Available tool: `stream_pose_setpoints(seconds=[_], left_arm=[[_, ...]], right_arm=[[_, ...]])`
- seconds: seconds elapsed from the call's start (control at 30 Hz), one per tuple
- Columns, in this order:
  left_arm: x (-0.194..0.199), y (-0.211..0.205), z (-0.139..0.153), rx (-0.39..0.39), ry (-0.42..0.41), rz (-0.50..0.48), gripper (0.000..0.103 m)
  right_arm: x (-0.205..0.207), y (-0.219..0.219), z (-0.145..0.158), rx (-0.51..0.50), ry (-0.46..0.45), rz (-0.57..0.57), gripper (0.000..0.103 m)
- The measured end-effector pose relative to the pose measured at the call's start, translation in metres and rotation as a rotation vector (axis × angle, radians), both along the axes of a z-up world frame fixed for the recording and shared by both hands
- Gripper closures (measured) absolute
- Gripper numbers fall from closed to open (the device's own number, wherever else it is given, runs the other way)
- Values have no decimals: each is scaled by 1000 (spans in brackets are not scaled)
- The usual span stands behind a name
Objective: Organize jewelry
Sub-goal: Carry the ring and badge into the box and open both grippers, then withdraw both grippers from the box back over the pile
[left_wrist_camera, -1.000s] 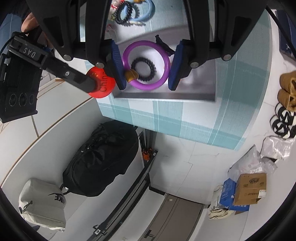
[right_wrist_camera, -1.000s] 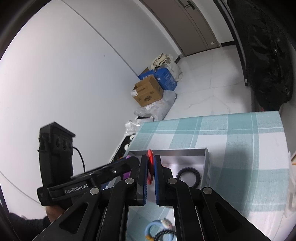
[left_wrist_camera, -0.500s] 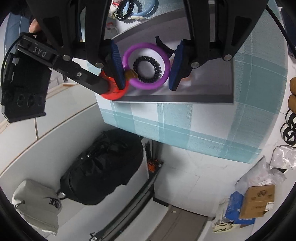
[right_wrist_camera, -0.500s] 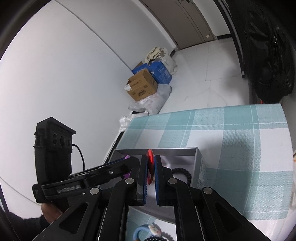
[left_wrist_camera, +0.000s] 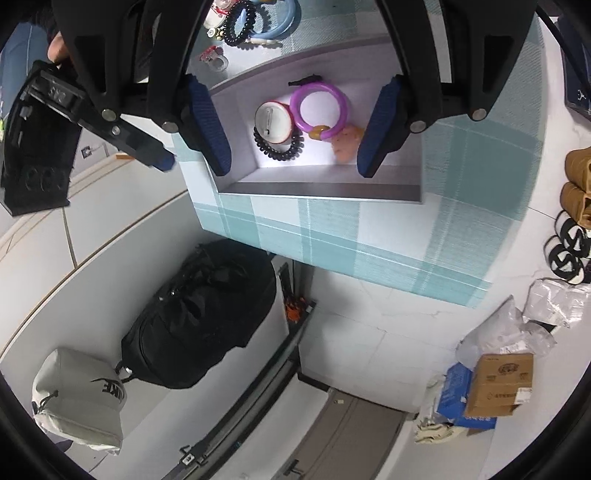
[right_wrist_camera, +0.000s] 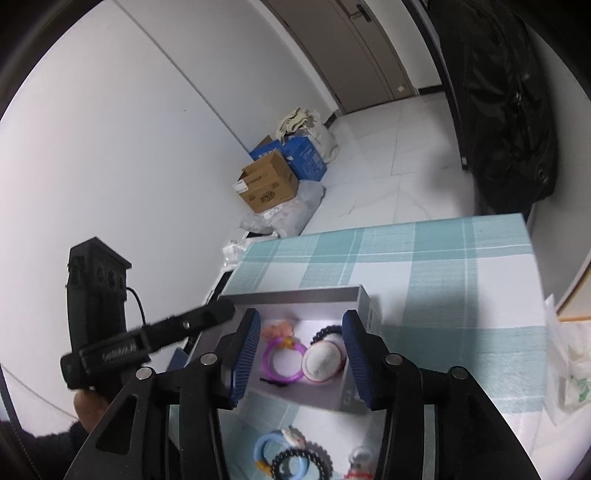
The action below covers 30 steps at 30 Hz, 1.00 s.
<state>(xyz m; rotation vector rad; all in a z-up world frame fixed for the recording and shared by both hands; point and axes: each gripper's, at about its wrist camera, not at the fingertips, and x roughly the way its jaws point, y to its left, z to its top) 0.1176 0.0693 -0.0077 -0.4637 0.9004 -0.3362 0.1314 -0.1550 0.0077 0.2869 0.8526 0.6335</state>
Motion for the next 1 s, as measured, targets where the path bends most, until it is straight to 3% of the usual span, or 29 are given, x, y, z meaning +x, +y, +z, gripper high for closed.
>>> stream_pose_setpoints(seconds=[0.23, 0.53, 0.8, 1.0], left_arm=[[-20, -9, 9, 55, -50, 13, 37], [-57, -21, 13, 69, -41, 21, 36], [-74, -36, -1, 108, 14, -23, 36], [-83, -44, -11, 154, 52, -40, 31]], right_arm=[[-30, -7, 10, -49, -51, -4, 35], [-65, -10, 8, -122, -76, -16, 24], [-90, -24, -5, -210, -51, -48, 21], [-109, -22, -26, -293, 24, -24, 21]])
